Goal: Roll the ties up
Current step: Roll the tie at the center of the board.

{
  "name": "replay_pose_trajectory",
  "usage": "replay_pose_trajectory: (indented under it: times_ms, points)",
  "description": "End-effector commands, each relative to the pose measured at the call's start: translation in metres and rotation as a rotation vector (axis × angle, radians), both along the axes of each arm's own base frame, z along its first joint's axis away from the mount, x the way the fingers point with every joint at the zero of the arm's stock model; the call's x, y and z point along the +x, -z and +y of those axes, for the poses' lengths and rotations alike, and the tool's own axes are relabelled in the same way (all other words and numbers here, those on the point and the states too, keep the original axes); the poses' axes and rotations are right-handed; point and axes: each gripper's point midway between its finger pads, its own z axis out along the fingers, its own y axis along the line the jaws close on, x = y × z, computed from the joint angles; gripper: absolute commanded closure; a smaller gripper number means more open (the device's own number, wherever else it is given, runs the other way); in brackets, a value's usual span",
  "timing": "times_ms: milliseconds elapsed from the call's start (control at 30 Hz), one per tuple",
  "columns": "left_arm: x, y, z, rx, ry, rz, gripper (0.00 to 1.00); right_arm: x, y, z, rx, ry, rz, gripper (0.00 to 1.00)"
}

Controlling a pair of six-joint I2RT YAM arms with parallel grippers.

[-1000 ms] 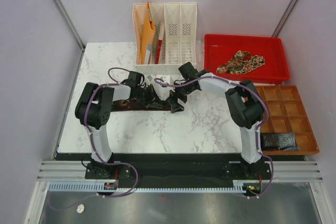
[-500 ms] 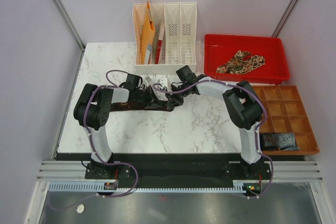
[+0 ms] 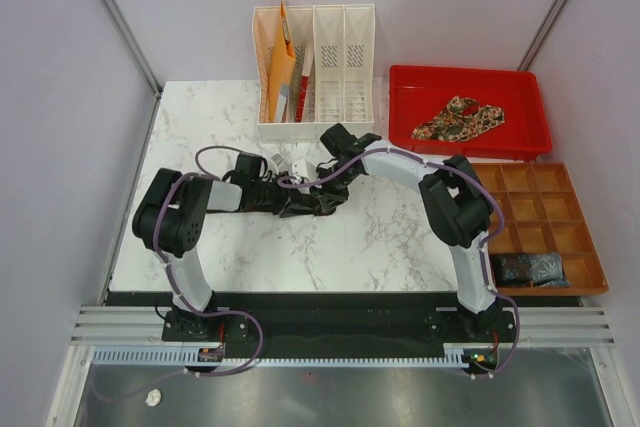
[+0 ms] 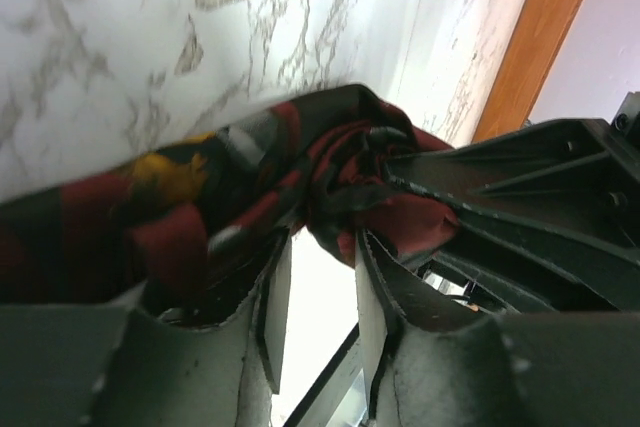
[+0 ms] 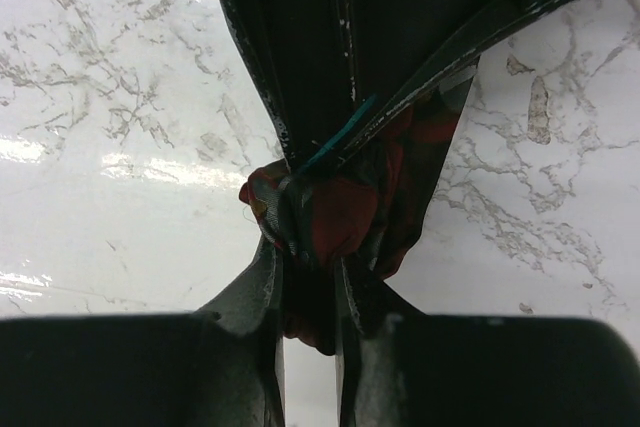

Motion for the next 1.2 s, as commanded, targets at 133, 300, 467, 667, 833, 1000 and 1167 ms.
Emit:
replay_pose_trajectory:
  times_ms: [133, 300, 467, 667, 833, 1000, 1167]
  points:
    - [0.004, -0.030, 0.001, -0.076, -0.063, -0.048, 0.59, -0.005, 0.008, -0.026, -0.195, -0.035, -0.021, 1.00]
    - [0.011, -0.048, -0.005, -0.123, -0.069, -0.085, 0.54, -0.005, 0.009, -0.024, -0.227, -0.021, 0.002, 1.00]
    - [0.014, -0.041, -0.017, -0.118, -0.064, -0.050, 0.52, -0.003, 0.009, -0.019, -0.229, 0.001, 0.020, 1.00]
    - [0.018, -0.033, -0.030, -0.078, -0.055, -0.039, 0.53, -0.003, 0.008, -0.015, -0.225, 0.033, 0.056, 1.00]
    - [0.019, -0.030, -0.038, -0.049, -0.020, -0.054, 0.67, -0.005, 0.008, -0.012, -0.222, 0.045, 0.081, 1.00]
    - [0.019, 0.002, -0.021, 0.079, -0.042, 0.004, 0.93, -0.005, 0.003, -0.011, -0.212, 0.046, 0.081, 0.93]
    - [0.029, 0.032, 0.003, 0.221, -0.048, 0.019, 0.98, -0.003, -0.004, -0.015, -0.184, 0.069, 0.110, 0.56]
